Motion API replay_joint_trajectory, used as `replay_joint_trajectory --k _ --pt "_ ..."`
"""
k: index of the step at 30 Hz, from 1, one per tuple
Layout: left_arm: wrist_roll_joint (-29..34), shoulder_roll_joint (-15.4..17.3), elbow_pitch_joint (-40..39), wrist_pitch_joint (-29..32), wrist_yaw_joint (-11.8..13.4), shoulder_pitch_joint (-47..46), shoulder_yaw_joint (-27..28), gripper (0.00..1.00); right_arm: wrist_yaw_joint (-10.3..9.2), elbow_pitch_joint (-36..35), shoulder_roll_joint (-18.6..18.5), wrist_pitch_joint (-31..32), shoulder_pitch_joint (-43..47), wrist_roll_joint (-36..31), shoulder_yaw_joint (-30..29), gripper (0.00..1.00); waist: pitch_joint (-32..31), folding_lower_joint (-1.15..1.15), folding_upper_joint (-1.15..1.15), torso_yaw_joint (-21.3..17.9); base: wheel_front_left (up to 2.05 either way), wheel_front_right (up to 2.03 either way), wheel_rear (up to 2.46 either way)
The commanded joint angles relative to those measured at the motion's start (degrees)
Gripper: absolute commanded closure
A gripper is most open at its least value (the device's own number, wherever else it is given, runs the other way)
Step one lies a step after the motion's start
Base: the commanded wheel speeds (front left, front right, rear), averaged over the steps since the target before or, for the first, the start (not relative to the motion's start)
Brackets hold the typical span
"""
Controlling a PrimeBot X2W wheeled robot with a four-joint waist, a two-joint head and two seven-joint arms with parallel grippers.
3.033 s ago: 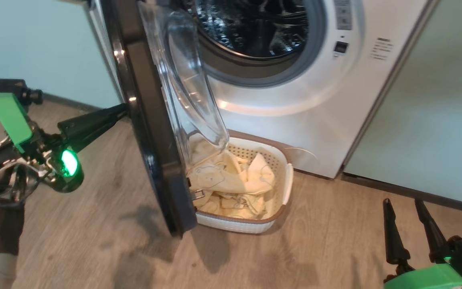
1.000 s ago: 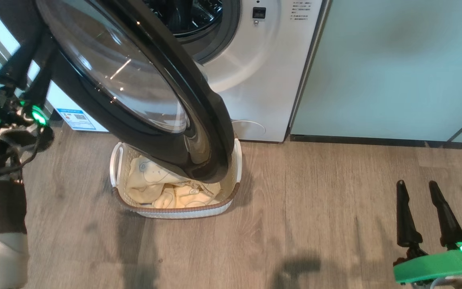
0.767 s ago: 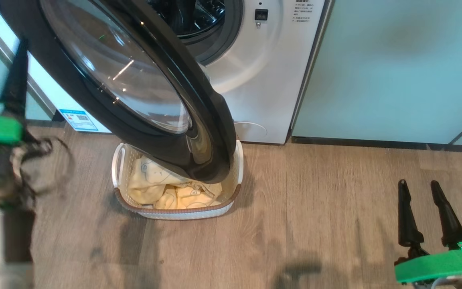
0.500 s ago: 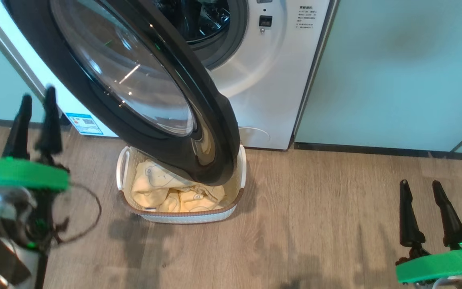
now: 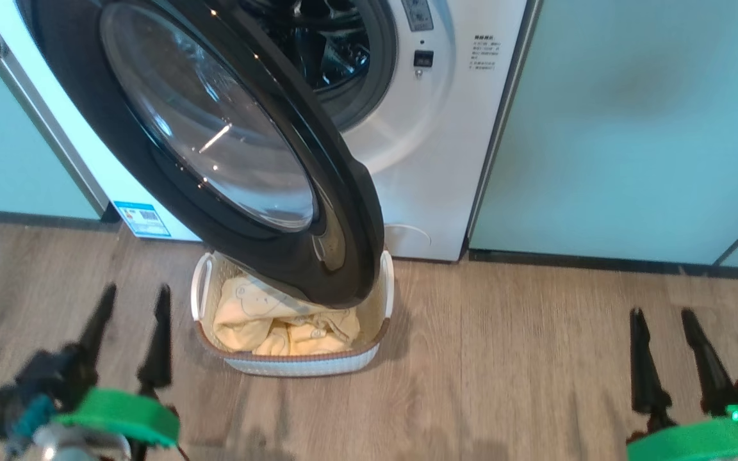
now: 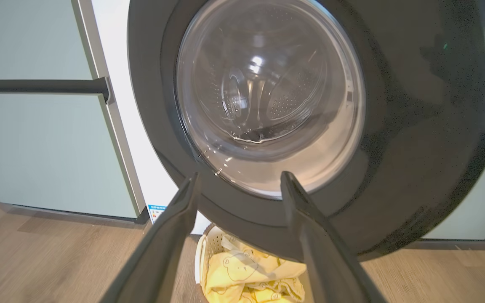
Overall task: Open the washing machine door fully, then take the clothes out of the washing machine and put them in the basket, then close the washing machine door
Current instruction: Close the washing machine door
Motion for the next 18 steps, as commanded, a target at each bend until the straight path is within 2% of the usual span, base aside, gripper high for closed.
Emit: replay_joint_trajectory --k 1,8,18 --pt "0.73 0.66 -2.40 -0.61 0.52 -0.94 1.80 0.00 0.01 -1.77 -0.24 -0.56 -0.37 -0.51 1.03 0.00 -0.75 0.00 0.00 0.20 0.00 0.00 0.00" --pt "1.95 -0.87 -2.60 -0.68 0.77 2.80 -0.24 0.00 0.01 -1.86 -0.24 -0.56 1.36 -1.08 1.29 0.00 -2.12 0.00 0.00 0.30 0.00 0.00 0.00" --pt "2.17 -1.28 -1.83 -0.71 0.73 3.38 -1.06 0.00 0.01 -1.86 -0.24 -0.56 1.74 -1.02 1.51 0.00 -2.78 0.00 0.00 -0.02 0.00 0.00 0.00"
